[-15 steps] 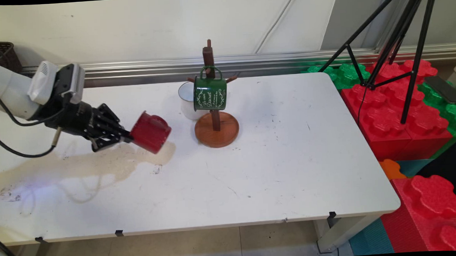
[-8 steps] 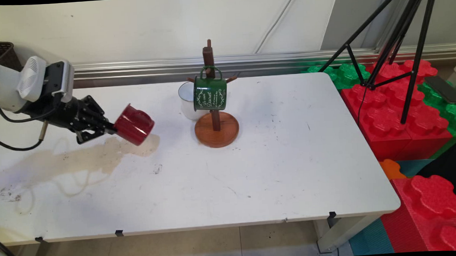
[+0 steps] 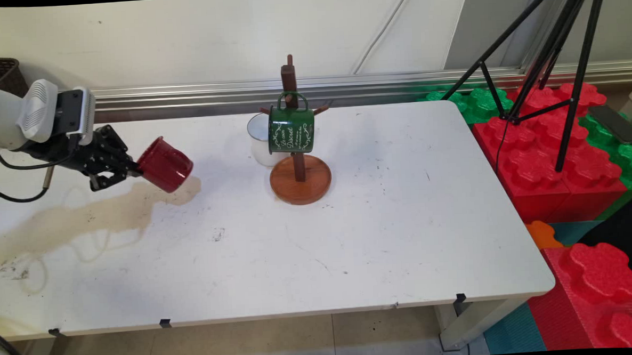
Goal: Place the picked object on the table
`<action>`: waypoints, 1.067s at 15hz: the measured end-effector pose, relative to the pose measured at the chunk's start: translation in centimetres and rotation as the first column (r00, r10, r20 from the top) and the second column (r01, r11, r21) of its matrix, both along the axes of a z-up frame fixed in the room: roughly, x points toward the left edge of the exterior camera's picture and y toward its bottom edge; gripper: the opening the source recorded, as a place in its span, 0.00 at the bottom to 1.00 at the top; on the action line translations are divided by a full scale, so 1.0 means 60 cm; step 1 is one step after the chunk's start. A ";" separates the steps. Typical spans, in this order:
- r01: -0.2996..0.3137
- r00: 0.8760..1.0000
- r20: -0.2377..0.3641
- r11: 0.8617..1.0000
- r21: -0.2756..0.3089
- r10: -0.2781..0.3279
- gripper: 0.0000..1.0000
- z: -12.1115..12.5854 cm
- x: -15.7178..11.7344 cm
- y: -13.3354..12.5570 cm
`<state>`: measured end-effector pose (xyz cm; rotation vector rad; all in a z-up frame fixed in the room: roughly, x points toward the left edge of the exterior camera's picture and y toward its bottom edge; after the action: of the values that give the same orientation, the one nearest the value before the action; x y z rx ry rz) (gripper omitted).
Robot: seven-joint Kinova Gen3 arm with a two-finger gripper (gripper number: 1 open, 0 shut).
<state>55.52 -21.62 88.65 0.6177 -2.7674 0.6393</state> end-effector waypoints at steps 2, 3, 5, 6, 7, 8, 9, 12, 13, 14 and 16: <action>0.004 1.000 0.029 1.000 -0.004 -0.004 0.00 -0.002 0.008 -0.002; 0.007 0.999 0.040 1.000 -0.005 -0.007 0.00 -0.002 0.012 -0.002; 0.015 0.998 0.069 1.000 -0.006 -0.014 0.00 -0.004 0.020 -0.003; 0.020 0.996 0.084 1.000 -0.006 -0.019 0.00 -0.006 0.025 -0.004; 0.026 0.994 0.103 1.000 -0.007 -0.025 0.00 -0.007 0.030 -0.005; 0.034 0.992 0.123 0.999 -0.006 -0.033 0.00 -0.009 0.036 -0.006; 0.038 0.990 0.136 0.999 -0.004 -0.038 0.00 -0.011 0.040 -0.007; 0.052 0.984 0.171 0.999 0.003 -0.052 0.00 -0.017 0.051 -0.009; 0.057 0.982 0.182 0.998 0.005 -0.057 0.00 -0.020 0.054 -0.009; 0.061 0.980 0.189 0.998 0.007 -0.062 0.00 -0.022 0.057 -0.010; 0.071 0.975 0.208 0.997 0.010 -0.072 0.00 -0.026 0.062 -0.012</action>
<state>59.27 -22.37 87.07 0.4735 -2.9684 0.7227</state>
